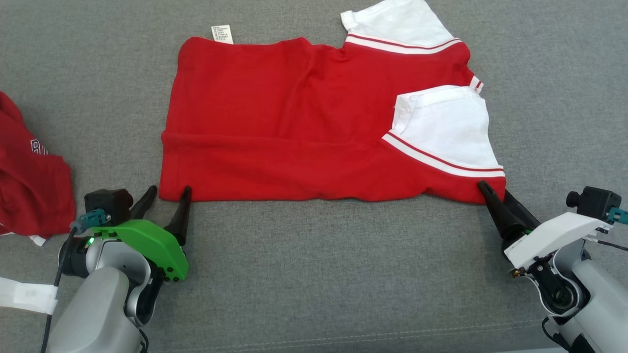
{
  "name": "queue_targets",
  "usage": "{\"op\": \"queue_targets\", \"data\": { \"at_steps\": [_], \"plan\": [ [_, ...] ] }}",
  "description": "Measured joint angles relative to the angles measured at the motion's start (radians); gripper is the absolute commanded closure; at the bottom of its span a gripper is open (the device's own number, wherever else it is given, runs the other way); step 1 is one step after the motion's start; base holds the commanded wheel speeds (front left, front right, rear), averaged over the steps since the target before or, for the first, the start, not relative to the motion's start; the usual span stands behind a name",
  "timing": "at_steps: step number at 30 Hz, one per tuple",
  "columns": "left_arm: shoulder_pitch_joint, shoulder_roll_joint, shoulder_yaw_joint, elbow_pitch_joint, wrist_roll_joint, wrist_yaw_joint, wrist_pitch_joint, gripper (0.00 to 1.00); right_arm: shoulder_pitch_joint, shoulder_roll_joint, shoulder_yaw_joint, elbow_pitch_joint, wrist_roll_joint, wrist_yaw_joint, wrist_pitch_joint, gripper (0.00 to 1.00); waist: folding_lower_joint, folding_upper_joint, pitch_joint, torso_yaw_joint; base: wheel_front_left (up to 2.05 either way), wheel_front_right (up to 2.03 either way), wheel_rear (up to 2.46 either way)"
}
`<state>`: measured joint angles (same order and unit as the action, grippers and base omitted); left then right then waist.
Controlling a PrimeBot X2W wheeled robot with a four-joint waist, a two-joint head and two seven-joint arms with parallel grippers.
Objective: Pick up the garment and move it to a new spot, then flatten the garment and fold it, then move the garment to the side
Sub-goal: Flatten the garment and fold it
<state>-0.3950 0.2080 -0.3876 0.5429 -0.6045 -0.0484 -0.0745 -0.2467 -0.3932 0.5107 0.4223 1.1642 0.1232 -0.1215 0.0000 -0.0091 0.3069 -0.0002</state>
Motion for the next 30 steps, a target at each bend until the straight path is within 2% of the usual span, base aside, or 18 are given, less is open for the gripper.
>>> {"op": "queue_targets", "data": {
  "at_steps": [1,2,3,5,6,7,8,9,10,11,12,23,30],
  "plan": [
    [-0.002,-0.001,-0.001,0.000,0.000,0.000,0.000,0.00,-0.003,0.001,0.002,0.000,0.000,0.000,0.000,0.00,0.0000,0.0000,0.002,-0.001,0.00,0.00,0.00],
    [-0.004,-0.001,-0.002,0.001,0.000,0.000,0.003,0.09,-0.006,0.002,0.005,0.000,0.000,0.000,0.001,0.00,0.0000,0.0000,0.003,-0.001,0.00,0.00,0.00],
    [-0.006,-0.001,-0.002,0.001,0.000,-0.001,0.003,0.42,-0.009,0.002,0.007,0.000,0.000,0.000,0.004,0.00,0.0000,0.0000,0.003,-0.001,0.00,0.00,0.00],
    [-0.007,-0.001,-0.002,0.004,-0.003,-0.002,0.010,0.68,-0.012,0.003,0.010,0.000,0.001,0.000,0.008,0.02,0.0000,0.0000,0.004,-0.002,0.00,0.00,0.00],
    [-0.007,-0.001,-0.002,0.006,-0.007,-0.004,0.012,0.81,-0.012,0.004,0.011,0.000,0.004,0.000,0.009,0.16,0.0000,0.0000,0.005,-0.002,0.00,0.00,0.00],
    [-0.007,-0.001,-0.002,0.007,-0.008,-0.005,0.012,1.00,-0.013,0.004,0.012,0.000,0.006,0.000,0.010,0.37,0.0000,0.0000,0.005,-0.002,0.00,0.00,0.00],
    [-0.007,-0.001,-0.002,0.009,-0.008,-0.005,0.012,1.00,-0.014,0.005,0.012,0.001,0.007,0.000,0.014,0.53,0.0000,0.0000,0.005,-0.002,0.00,0.00,0.00],
    [-0.007,-0.001,-0.002,0.012,-0.008,-0.005,0.016,1.00,-0.017,0.005,0.015,0.001,0.008,0.000,0.021,0.53,0.0000,0.0000,0.005,-0.002,0.00,0.00,0.00],
    [-0.008,-0.002,-0.002,0.014,-0.008,-0.005,0.021,1.00,-0.019,0.006,0.018,0.001,0.009,0.000,0.027,0.64,0.0000,0.0000,0.005,-0.002,0.00,0.00,0.00],
    [-0.008,-0.003,-0.002,0.015,-0.008,-0.008,0.021,1.00,-0.021,0.006,0.020,0.001,0.009,0.000,0.028,0.79,0.0000,0.0000,0.005,-0.002,0.00,0.00,0.00],
    [-0.009,-0.004,-0.002,0.017,-0.008,-0.009,0.021,1.00,-0.023,0.007,0.022,0.001,0.009,0.000,0.030,1.00,0.0000,0.0000,0.005,-0.002,0.00,0.00,0.00],
    [-0.012,-0.002,-0.002,0.025,-0.008,-0.010,0.007,1.00,-0.031,0.014,0.039,0.001,0.017,0.000,0.037,1.00,0.0000,0.0000,-0.018,0.001,0.00,0.00,0.00],
    [-0.004,0.001,-0.003,0.029,-0.008,-0.013,0.006,1.00,-0.020,0.013,0.026,-0.012,0.067,0.000,0.027,1.00,0.0000,0.0000,-0.049,0.003,0.00,0.00,0.00]
  ]
}}
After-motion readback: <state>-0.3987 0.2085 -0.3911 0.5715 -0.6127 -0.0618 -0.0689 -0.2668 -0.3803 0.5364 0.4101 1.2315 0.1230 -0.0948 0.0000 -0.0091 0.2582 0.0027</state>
